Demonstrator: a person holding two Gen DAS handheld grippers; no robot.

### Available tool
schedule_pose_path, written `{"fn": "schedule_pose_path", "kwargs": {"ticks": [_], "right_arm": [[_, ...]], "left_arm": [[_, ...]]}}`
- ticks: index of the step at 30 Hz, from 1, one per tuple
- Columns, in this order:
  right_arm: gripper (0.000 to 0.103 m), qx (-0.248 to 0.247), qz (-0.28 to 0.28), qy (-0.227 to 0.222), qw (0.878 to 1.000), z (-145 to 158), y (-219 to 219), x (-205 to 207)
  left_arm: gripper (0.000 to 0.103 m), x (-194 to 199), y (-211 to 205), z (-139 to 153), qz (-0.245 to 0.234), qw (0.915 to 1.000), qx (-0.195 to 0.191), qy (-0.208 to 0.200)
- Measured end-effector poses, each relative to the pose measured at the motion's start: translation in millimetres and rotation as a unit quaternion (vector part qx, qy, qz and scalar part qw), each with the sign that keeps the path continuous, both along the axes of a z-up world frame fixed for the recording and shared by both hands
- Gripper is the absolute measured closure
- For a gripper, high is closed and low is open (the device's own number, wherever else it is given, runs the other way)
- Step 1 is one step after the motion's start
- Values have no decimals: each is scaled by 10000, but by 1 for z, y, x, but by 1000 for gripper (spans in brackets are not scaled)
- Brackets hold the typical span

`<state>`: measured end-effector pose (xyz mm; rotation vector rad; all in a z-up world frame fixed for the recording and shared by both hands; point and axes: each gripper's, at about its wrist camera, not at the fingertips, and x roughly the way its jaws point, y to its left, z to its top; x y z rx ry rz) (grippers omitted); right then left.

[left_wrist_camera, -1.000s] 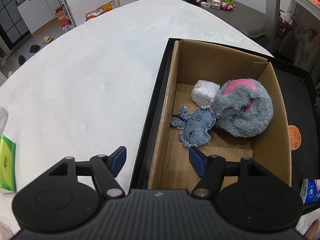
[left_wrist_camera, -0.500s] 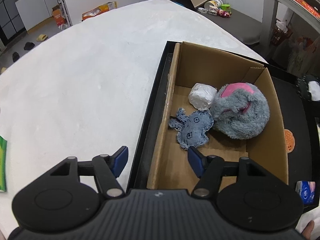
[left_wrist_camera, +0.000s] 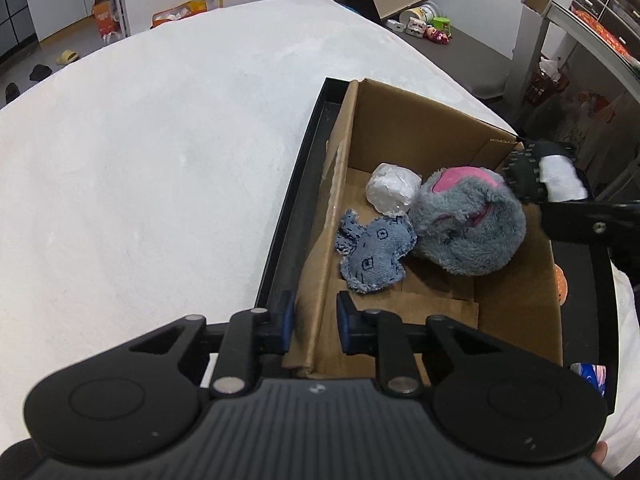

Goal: Organize soft objects
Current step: 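Carry the black plush into the box and open the right gripper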

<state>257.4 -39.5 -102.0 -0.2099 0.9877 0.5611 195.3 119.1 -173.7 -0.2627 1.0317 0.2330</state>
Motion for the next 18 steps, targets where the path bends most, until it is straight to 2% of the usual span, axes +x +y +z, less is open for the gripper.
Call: {"fn": "schedule_pose_path", "kwargs": {"ticks": [12,15,18], "right_arm": [[74,93,94,120,9998,0,22,-9],[68,80,129,135,9998,1,26,-11],[51,140,82,136,9998,3,24,-11]], "left_arm": [[82,-3,4,0,-13,9999,-109,-68],[82,-4,5,0,-3,9999,-137,-75],[82,-4,5,1,0,9999,-139,-65]]}}
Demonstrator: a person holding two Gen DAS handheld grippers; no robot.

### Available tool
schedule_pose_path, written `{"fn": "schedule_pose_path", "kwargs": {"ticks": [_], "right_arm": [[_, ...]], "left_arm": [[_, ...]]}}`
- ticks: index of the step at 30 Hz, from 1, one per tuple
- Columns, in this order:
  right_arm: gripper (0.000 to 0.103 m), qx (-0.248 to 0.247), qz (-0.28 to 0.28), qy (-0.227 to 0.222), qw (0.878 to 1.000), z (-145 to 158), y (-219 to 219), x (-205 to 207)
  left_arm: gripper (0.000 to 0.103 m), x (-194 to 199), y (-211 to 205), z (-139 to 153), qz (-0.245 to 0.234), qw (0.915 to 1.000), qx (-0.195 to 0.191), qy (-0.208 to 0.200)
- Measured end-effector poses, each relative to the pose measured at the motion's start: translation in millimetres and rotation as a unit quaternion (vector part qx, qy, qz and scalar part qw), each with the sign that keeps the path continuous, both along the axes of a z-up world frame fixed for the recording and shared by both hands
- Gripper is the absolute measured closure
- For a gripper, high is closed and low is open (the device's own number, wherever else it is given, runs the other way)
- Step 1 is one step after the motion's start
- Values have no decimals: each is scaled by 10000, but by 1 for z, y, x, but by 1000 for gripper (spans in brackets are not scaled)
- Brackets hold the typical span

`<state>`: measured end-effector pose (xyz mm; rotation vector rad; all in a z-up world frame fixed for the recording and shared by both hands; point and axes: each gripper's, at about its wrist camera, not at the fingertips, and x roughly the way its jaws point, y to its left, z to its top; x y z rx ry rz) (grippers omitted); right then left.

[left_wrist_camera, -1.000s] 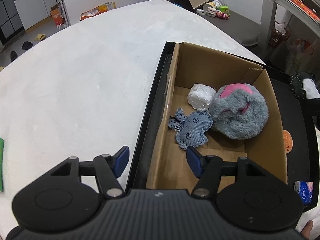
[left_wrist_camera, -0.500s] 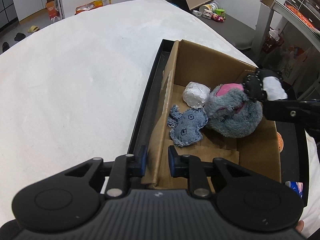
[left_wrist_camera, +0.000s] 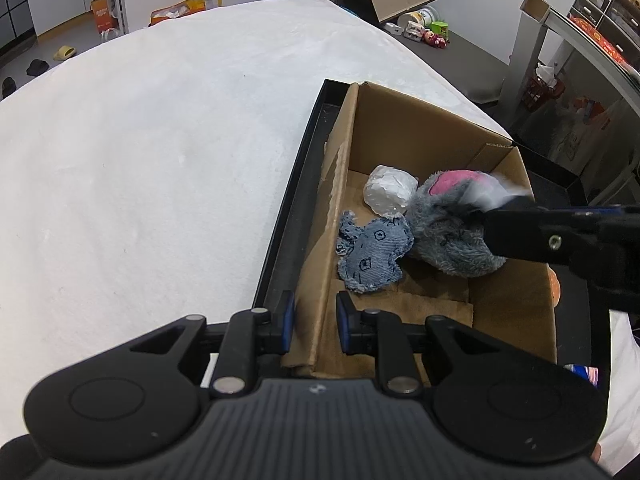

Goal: Organize soft objects
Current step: 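Carry the black plush into the box and open the right gripper, then move the right gripper to the blue tissue pack and close on it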

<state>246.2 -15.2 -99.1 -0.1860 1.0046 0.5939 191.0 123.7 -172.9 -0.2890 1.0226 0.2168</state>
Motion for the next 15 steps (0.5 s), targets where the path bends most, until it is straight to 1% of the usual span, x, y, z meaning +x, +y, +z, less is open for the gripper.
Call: {"fn": "schedule_pose_path", "kwargs": {"ticks": [2,4,5,7,9,12,14,15], "right_arm": [[46,-2,-49,-74,10000,4,-5,0],[38,17,-139,-111,9998,7,-12,0],[36,34,-183,-134,9997,8,-16,1],[29,34,-287,-212,9994,11,-24,1],[24,-25,-452,-332,9984,14,-35,2],[21,-4,-613,-376,9974,15,-53,2],[17,-14,-741,-415,9964,15,-65,1],[16,-29,-794,-446,9958,15,-71,1]], "left_arm": [[81,0,0,1,-4,10000,-7,36],[79,1,-2,1,-20,10000,12,80],[78,2,-3,2,-27,9999,41,93],[77,2,-5,2,-37,9999,63,106],[74,2,-7,3,-34,9999,90,139],[69,3,-8,3,-24,9998,76,207],[61,4,-9,3,-31,9997,78,244],[60,3,-10,4,-31,9996,106,253]]}}
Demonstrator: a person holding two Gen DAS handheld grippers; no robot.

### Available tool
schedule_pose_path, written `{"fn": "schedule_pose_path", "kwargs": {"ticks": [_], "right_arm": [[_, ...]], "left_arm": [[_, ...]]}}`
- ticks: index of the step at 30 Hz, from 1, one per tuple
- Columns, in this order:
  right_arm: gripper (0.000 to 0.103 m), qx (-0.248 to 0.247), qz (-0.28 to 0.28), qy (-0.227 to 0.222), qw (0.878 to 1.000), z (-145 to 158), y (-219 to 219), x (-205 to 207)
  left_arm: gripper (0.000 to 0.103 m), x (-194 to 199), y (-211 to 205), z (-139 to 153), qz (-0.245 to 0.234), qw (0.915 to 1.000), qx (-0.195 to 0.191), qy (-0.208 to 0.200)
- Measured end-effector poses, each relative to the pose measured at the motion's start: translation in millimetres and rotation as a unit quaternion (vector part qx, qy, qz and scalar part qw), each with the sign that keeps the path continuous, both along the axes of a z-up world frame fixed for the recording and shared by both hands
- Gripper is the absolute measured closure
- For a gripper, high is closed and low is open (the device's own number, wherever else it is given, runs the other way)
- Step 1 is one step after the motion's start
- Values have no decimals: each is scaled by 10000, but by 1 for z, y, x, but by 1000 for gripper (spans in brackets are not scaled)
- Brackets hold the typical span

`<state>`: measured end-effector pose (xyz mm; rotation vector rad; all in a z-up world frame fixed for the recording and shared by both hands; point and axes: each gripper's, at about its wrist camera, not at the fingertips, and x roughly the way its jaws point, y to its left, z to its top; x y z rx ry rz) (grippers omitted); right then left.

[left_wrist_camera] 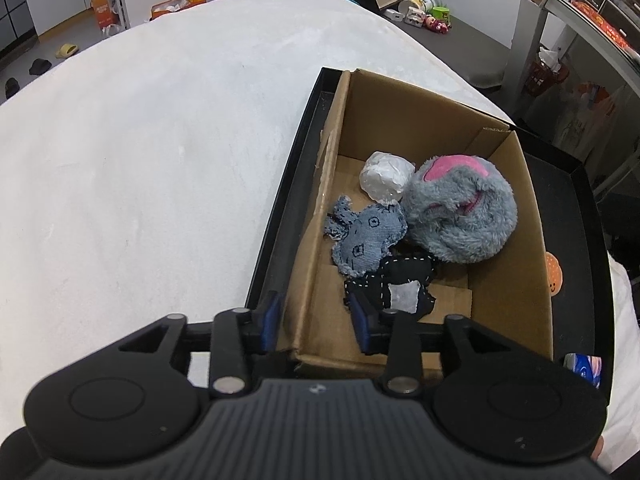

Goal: Organize soft objects
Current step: 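Move the right gripper to the blue tissue pack and close on it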

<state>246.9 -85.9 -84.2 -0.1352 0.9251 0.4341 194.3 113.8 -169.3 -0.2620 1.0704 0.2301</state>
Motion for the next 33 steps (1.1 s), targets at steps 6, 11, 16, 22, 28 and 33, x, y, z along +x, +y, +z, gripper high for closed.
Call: {"fn": "schedule_pose_path", "kwargs": {"ticks": [6,11,16,22,28,33], "right_arm": [[13,12,-195,7,9998,-4,-35,-4],[11,-113,-488,61,9987,-12,-57,-6],[11,-295,-952,202,9948,-24,-76,-4],[11,-316,-1233,756,9890,-49,-93,-5],[10,-304,-1491,1101,9822,-70,-108,-9],[10,-347,-1605,1284,9780,-84,-116,-8]], "left_arm": [[49,0,-8,6,-70,9998,187,-10],[45,0,-13,9,-74,9996,274,4],[44,1,-17,11,-98,9993,359,47],[38,2,-21,10,-136,9989,448,103],[35,4,-27,8,-223,9980,556,177],[34,7,-34,6,-332,9969,669,259]]}}
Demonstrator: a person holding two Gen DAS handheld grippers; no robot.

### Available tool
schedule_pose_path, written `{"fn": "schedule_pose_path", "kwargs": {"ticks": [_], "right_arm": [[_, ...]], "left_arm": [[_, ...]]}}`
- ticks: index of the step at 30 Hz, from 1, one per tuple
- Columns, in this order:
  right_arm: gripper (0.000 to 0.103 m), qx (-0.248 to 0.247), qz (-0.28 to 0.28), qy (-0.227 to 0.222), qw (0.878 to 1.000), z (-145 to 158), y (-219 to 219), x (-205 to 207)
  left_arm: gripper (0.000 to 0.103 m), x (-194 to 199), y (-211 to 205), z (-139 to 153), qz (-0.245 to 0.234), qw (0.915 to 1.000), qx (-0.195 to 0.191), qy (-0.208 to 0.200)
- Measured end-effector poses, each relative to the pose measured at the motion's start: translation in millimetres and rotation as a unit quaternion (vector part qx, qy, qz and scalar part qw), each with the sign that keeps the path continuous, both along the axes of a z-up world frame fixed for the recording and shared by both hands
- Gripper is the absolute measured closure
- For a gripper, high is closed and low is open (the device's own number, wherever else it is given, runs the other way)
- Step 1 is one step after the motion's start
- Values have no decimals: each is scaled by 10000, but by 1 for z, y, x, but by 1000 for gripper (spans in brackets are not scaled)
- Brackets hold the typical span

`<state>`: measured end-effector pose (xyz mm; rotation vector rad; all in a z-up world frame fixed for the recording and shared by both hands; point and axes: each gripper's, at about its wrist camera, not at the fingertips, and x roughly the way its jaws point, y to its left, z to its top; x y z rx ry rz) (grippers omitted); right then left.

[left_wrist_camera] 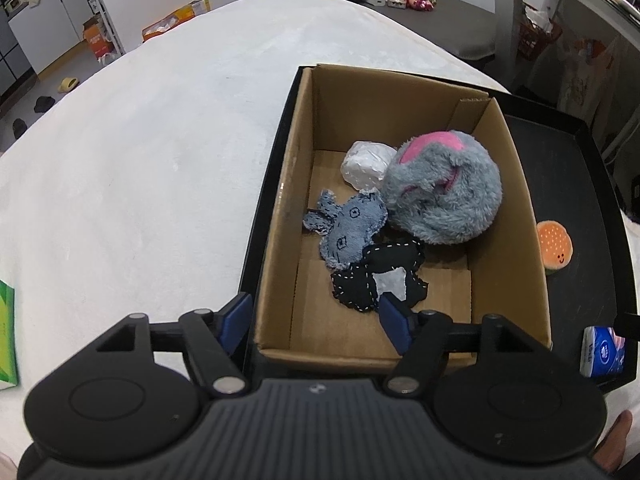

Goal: Organize soft objects
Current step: 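Move the right gripper to the blue tissue pack and close on it, then carry the blue tissue pack into the box and open the right gripper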

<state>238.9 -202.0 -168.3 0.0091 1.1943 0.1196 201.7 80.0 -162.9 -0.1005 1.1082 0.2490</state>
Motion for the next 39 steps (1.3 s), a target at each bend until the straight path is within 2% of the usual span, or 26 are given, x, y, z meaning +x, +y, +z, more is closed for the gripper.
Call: {"fn": "schedule_pose_path", "kwargs": {"ticks": [3,11,20,23,26,34,39], "right_arm": [[5,-94,-14,114,9999,-9,-1,1],[5,45,-61,449,9990,-28,-9,5],[6,-22,-81,707,9975,-45,-13,12],[15,8,-52,784,9969,-50,-13,12],[33,-17,-58,833,9965,-54,-14,12],[33,62,48,711,9974,-51,-10,8],[33,-94,163,598,9980,-43,-1,7]], "left_arm": [[34,2,-4,-2,-34,10000,60,48],[31,9,-13,-5,-36,9996,225,160],[30,15,-20,-7,-60,9988,408,282],[30,16,-21,-7,-48,9985,450,300],[30,16,-21,-6,-48,9984,469,314],[30,16,-21,-5,-60,9984,485,296],[30,15,-17,-5,-33,9986,458,274]]}}
